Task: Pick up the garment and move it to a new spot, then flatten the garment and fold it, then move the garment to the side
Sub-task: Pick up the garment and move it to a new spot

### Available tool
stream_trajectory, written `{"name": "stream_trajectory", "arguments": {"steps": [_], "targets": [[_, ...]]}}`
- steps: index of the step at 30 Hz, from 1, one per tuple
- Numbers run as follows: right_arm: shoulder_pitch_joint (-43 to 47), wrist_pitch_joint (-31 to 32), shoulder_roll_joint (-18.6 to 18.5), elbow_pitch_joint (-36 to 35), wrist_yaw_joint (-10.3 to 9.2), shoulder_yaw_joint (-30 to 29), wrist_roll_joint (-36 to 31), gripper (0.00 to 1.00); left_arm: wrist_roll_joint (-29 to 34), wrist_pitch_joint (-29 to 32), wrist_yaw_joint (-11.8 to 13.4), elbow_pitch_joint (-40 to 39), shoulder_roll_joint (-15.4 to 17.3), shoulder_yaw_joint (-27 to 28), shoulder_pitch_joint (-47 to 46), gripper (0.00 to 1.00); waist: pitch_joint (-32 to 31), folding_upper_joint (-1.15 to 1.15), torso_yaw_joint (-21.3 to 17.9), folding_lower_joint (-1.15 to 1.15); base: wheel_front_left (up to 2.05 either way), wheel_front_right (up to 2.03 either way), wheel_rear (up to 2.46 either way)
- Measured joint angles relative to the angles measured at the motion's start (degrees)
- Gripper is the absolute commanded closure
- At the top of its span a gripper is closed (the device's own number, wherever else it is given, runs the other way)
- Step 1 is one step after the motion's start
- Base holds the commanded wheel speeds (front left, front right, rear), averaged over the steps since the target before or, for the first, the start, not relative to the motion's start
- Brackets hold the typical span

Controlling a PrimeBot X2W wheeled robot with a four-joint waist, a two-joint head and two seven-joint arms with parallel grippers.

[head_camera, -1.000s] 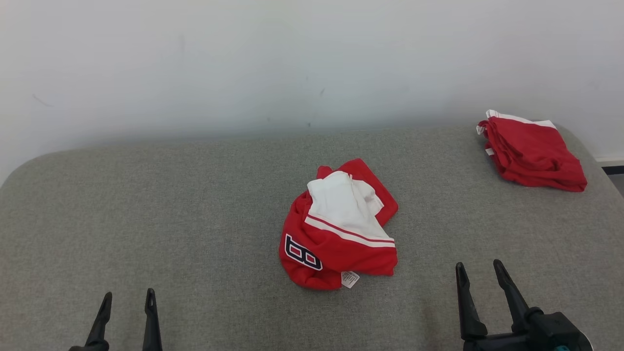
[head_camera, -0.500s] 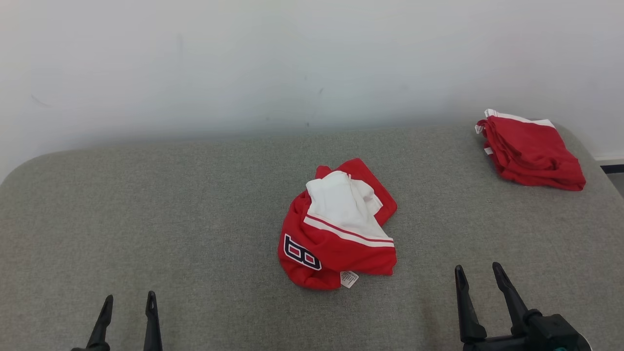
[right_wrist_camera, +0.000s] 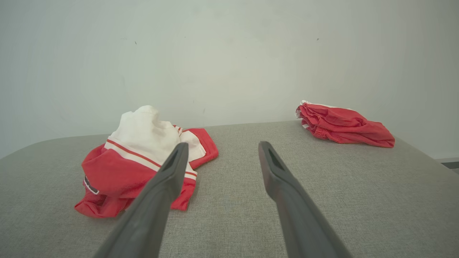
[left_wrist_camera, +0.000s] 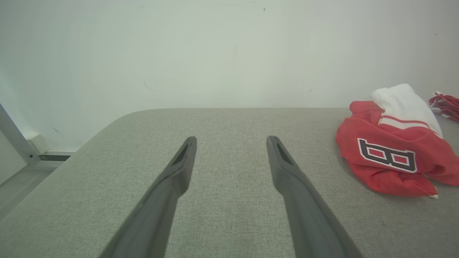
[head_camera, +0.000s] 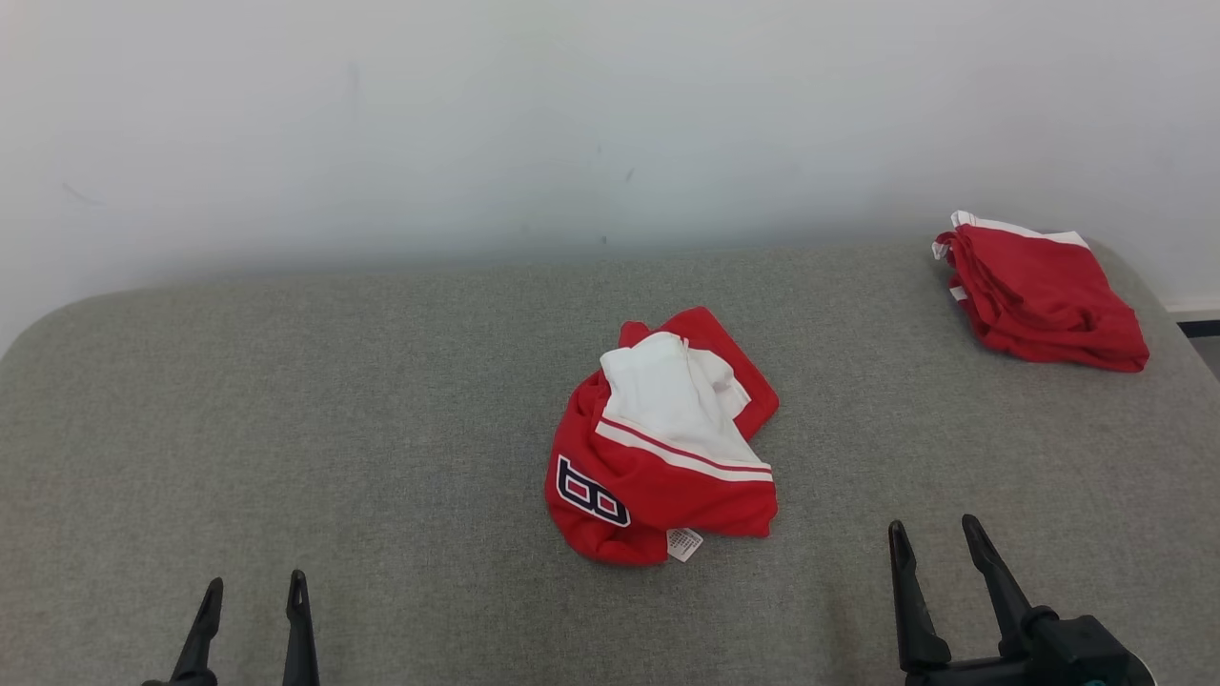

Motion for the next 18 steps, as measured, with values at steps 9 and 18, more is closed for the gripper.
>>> {"name": "stream_trajectory", "arguments": {"steps": [9,18], "targets": [[0.03,0.00,0.00,0.13,0.00,0.03,0.00,0.00,-0.35,-0.01,0.05,0.14,0.25,-0.11,-0.01,0.00,0.17,0.00,-0.03,0.00,0.00,0.00,0.00],[0.05,0.00,0.00,0.09,0.00,-0.30,-0.03,0.00,-0.43,-0.09,0.05,0.35,0.29,-0.45,-0.10,0.00,0.41,0.00,0.35,0.00,0.00,0.00,0.00]]}}
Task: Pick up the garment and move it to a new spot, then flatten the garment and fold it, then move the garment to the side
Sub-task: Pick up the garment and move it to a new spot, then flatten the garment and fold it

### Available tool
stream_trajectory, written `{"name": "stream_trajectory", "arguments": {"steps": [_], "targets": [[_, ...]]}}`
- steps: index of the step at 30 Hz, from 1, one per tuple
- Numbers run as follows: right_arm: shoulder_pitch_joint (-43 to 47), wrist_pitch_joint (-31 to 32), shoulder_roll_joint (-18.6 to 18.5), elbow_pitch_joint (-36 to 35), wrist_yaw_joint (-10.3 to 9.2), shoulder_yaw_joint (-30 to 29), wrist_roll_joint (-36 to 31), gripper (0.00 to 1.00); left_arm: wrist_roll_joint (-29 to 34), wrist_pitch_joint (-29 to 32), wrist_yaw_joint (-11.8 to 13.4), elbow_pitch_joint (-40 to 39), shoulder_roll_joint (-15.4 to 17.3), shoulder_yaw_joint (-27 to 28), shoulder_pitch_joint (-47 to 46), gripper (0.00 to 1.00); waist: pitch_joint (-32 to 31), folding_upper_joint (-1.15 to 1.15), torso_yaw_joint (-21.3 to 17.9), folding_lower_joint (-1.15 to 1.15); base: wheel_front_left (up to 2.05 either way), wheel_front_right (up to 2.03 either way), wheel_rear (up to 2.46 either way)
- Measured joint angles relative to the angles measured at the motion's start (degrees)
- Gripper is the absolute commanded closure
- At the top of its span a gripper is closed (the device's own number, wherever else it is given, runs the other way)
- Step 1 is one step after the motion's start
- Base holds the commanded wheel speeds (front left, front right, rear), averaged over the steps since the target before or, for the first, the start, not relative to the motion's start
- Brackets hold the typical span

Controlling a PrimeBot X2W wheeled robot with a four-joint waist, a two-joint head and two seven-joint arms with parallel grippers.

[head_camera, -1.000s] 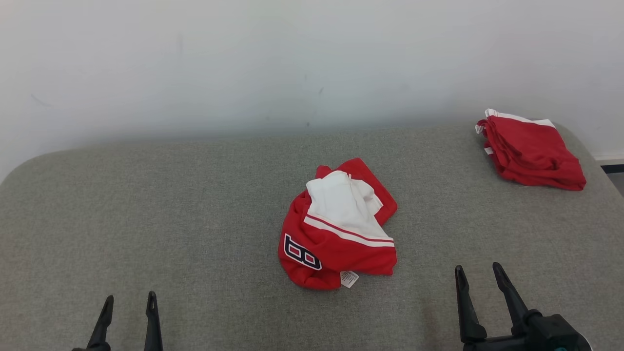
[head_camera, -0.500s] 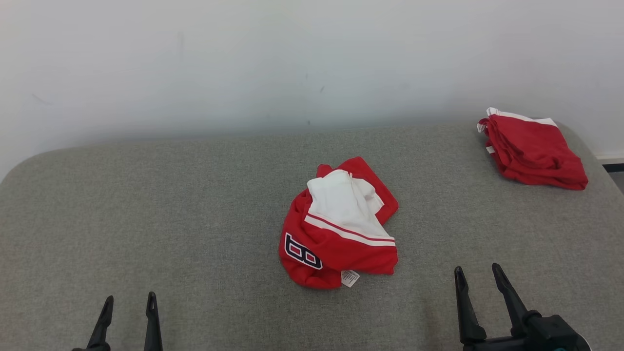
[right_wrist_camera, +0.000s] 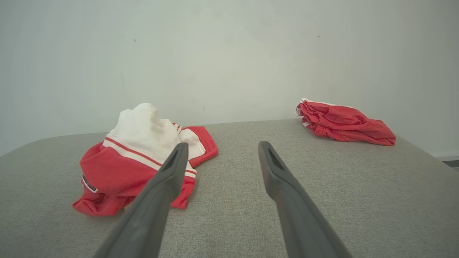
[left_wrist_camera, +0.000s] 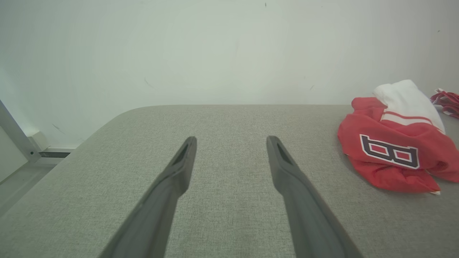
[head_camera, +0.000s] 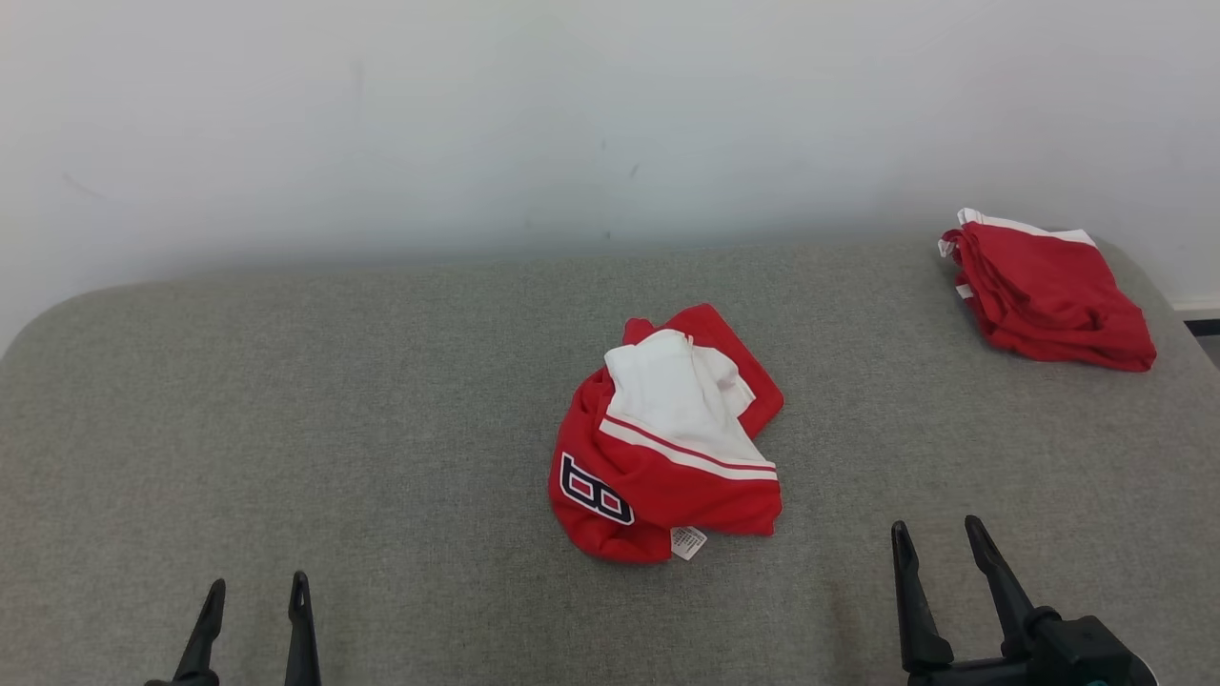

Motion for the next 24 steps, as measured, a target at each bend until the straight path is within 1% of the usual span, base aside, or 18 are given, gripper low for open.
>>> {"name": "stream_trajectory", "arguments": {"steps": [8,14,20,24], "targets": [[-0.30,0.00,0.00,0.55,0.00,0.00,0.00,0.00,-0.08,0.00,-0.05,0.32,-0.02,-0.57,-0.44,0.00,0.24,0.00,1.06,0.00,0.00,0.00,0.00],[-3.12,0.01,0.00,2.85,0.00,1.31,-1.26,0.00,0.04,0.34,-0.58,0.67,-0.49,-2.44,-1.57,0.00,0.45,0.00,3.25,0.00,0.00,0.00,0.00],[-11.38,1.08,-0.07,8.42,-0.01,2.60,-1.99,0.00,0.09,0.34,-1.58,2.15,-0.78,-3.58,-3.22,0.00,0.83,0.00,6.26,0.00,0.00,0.00,0.00],[-18.34,1.58,-1.96,14.28,-0.01,4.31,-1.57,0.00,0.15,0.32,-2.10,2.98,-1.23,-4.48,-4.24,0.00,1.34,0.00,8.30,0.00,0.00,0.00,0.00]]}}
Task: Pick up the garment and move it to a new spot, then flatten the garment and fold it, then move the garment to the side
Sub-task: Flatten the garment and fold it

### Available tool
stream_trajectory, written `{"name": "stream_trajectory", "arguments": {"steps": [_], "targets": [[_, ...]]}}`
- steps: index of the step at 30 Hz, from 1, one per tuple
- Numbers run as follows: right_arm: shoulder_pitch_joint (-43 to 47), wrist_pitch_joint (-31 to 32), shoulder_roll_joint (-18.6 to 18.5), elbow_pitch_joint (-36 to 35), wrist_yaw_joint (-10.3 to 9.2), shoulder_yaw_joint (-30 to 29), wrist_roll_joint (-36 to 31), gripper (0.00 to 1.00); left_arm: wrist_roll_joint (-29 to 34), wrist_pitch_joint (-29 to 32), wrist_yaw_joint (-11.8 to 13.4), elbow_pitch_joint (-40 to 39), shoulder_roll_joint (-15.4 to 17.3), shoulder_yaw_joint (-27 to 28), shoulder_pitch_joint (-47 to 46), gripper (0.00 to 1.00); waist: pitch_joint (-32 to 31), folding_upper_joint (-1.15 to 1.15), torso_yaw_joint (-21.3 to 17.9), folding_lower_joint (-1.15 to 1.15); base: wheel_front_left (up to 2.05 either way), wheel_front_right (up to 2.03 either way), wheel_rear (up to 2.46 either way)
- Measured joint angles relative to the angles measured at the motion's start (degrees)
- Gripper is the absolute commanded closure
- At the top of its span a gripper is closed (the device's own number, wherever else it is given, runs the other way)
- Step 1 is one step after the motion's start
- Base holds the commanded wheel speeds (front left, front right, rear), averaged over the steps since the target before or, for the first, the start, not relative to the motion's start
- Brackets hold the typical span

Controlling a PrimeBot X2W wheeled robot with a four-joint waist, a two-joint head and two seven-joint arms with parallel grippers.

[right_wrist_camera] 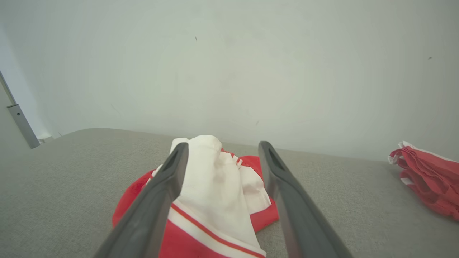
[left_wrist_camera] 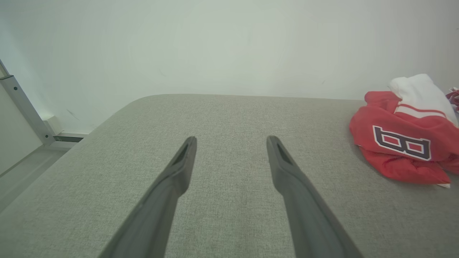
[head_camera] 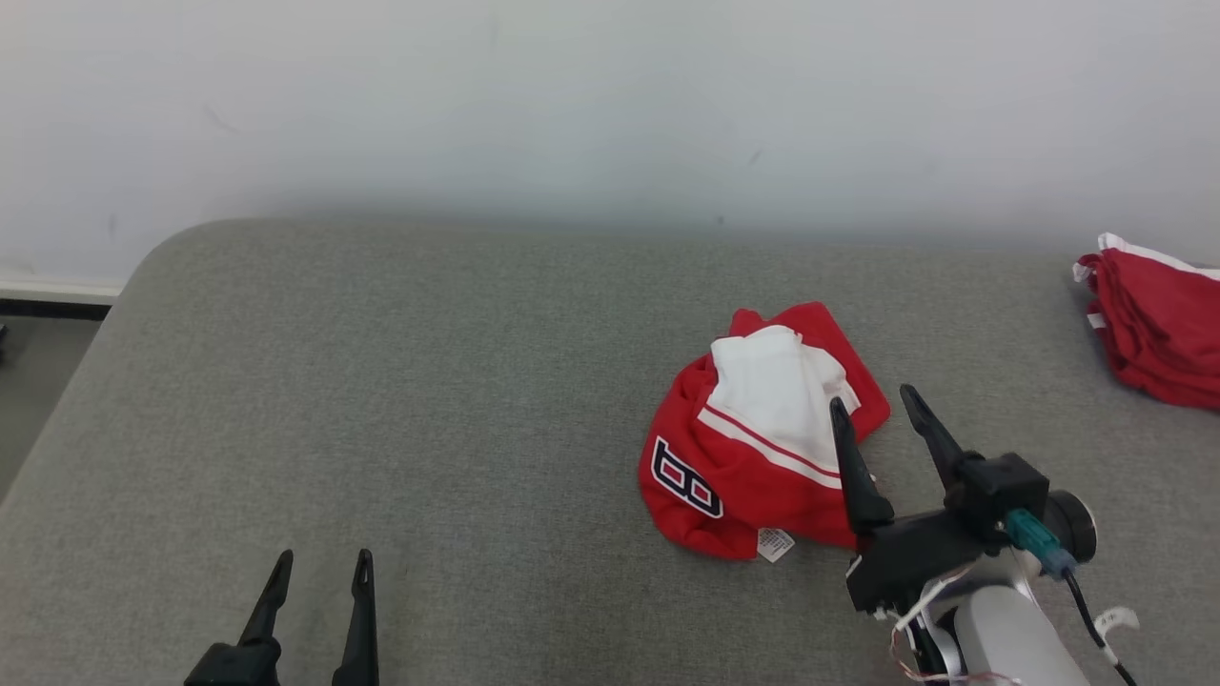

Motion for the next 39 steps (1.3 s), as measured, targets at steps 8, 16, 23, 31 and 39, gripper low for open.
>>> {"name": "stream_trajectory", "arguments": {"steps": [8,16,23,31,39], "targets": [[-11.62,1.09,-3.19,15.18,0.01,2.85,1.23,0.00,0.14,-0.07,-0.41,1.10,-1.04,-1.02,-1.58,0.00,1.34,0.01,4.00,0.01,0.00,0.00,0.00],[-19.71,2.75,-3.92,29.66,0.01,5.13,4.41,0.07,0.04,-0.49,-1.07,3.04,-1.65,-1.19,-3.32,0.00,3.21,0.01,6.42,0.00,0.00,0.00,0.00],[-22.45,-0.11,-4.44,34.94,0.01,7.66,7.36,1.00,0.02,-0.75,-1.48,4.50,-2.12,-0.85,-3.70,0.00,3.56,0.00,6.70,0.01,0.00,0.00,0.00],[-20.53,-1.36,-5.35,26.89,0.01,10.48,10.10,1.00,-0.13,-0.83,-1.47,4.45,-2.08,0.42,-2.92,0.00,2.00,0.00,3.29,0.00,0.00,0.00,0.00],[-5.99,-1.42,-9.55,6.16,0.01,11.01,10.22,1.00,-0.13,-0.99,-1.44,3.53,-2.46,1.23,-2.04,0.00,1.05,0.00,-2.11,0.00,0.00,0.00,0.00]]}}
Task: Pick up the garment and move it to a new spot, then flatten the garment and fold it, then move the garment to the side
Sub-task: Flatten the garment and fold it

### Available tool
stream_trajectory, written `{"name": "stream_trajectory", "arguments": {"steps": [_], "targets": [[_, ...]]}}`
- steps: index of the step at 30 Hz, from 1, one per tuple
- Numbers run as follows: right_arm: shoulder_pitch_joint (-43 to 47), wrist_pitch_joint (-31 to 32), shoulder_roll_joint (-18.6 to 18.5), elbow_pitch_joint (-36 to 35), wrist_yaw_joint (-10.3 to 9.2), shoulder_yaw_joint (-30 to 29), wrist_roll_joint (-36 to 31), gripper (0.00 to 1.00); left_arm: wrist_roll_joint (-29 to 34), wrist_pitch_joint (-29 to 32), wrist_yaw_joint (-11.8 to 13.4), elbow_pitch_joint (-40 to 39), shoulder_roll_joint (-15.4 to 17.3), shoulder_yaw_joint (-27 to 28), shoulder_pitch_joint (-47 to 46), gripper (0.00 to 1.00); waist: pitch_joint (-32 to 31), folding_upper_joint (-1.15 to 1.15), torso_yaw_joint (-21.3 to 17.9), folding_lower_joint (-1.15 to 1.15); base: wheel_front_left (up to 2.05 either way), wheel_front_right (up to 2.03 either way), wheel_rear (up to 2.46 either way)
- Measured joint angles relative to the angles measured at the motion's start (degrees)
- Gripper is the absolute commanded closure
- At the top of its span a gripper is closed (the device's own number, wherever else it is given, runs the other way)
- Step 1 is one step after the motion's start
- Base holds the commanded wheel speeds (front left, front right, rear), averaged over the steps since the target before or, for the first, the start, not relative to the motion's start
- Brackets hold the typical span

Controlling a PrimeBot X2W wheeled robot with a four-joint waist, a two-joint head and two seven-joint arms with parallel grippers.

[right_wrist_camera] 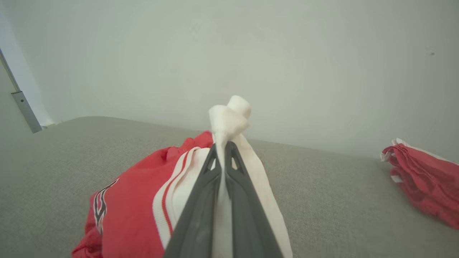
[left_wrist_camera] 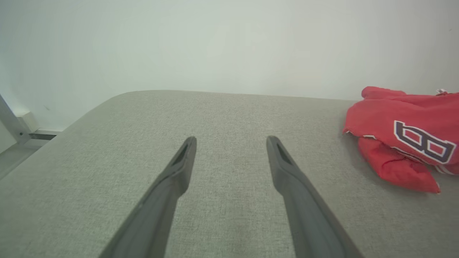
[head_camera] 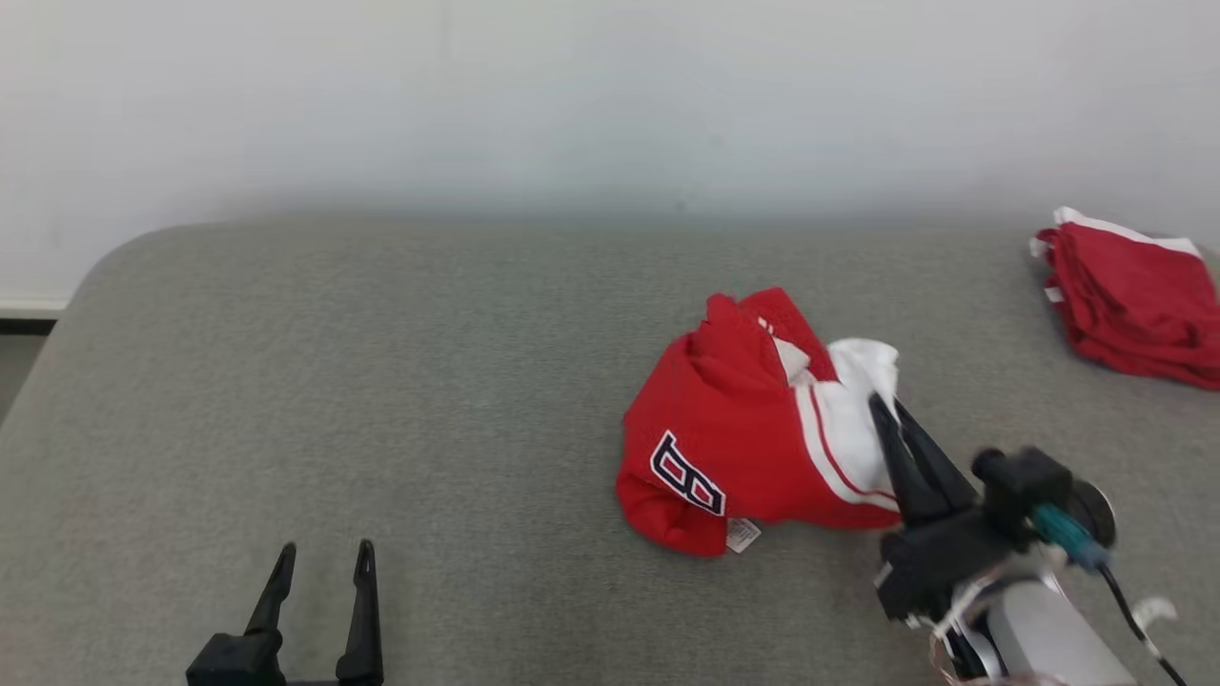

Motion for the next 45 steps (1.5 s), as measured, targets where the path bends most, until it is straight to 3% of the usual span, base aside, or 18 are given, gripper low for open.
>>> {"name": "stream_trajectory", "arguments": {"steps": [5,10,20,29,35,45], "targets": [[11.16,-0.02,-0.48,-9.46,-0.01,-6.22,-0.01,1.00,0.10,0.00,-0.08,-0.22,-0.71,0.52,0.09,0.00,-0.03,0.00,-3.15,0.00,0.00,0.00,0.00],[20.64,0.20,2.03,-15.69,-0.01,-11.29,-0.71,1.00,0.56,0.00,-0.55,-0.01,-1.29,0.81,0.14,0.00,0.10,0.00,-5.43,0.00,0.00,0.00,0.00],[24.60,2.70,3.41,-24.15,0.00,-15.15,-3.34,1.00,1.13,0.00,-1.63,1.03,-1.80,1.18,0.51,0.00,-1.18,0.00,-6.40,0.00,0.00,0.00,0.00],[18.68,5.33,0.60,-25.70,-0.01,-16.21,-3.63,1.00,1.86,0.00,-2.57,1.51,-3.05,1.25,0.76,0.00,-1.85,0.00,-3.71,0.00,0.00,0.00,0.00],[17.91,5.27,0.62,-25.55,-0.01,-15.00,-3.58,1.00,2.13,0.00,-2.66,1.67,-3.55,1.42,1.15,0.00,-2.04,0.00,-1.66,0.00,0.00,0.00,0.00],[25.24,4.07,2.10,-25.26,0.00,-13.48,-3.78,1.00,2.53,0.00,-3.10,1.94,-4.50,2.00,2.41,0.00,-2.48,0.00,0.52,-0.01,0.00,0.00,0.00]]}}
